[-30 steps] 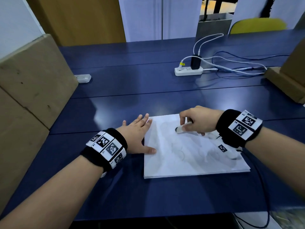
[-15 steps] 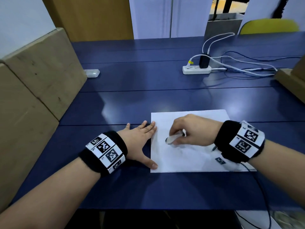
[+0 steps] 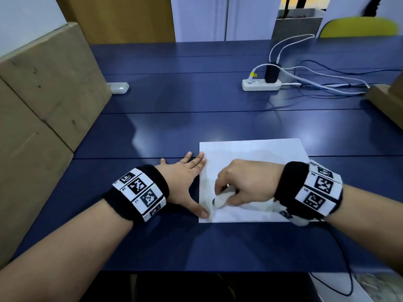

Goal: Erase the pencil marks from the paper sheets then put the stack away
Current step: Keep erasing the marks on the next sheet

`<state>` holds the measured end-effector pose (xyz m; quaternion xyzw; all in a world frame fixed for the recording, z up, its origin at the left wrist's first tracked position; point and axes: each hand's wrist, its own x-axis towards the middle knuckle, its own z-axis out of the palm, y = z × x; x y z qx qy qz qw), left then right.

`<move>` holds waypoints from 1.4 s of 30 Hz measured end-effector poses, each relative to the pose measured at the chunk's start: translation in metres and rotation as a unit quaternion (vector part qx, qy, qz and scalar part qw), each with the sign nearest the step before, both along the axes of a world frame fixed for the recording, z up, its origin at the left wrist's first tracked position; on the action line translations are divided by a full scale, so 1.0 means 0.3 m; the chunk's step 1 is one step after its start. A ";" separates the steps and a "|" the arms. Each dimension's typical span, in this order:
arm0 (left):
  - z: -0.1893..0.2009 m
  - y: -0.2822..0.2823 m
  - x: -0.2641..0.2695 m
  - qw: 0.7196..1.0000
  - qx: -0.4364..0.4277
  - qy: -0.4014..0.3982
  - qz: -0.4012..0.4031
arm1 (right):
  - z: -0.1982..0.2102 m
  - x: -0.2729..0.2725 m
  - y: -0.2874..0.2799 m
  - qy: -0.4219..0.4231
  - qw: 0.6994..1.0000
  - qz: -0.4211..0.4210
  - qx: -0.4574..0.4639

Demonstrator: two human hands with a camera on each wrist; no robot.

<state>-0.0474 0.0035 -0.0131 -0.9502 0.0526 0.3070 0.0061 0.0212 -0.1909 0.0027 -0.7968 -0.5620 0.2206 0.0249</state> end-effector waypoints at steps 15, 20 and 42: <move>0.003 -0.004 0.003 1.000 0.001 -0.001 0.005 | 0.004 0.079 0.051 -0.073 0.996 -0.046 0.016; 0.008 -0.007 0.000 1.000 0.004 0.000 0.008 | 0.004 0.050 0.040 -0.053 0.998 -0.019 -0.001; 0.001 -0.010 0.012 1.000 0.008 0.005 0.007 | -0.003 0.101 0.038 -0.082 0.994 -0.066 0.036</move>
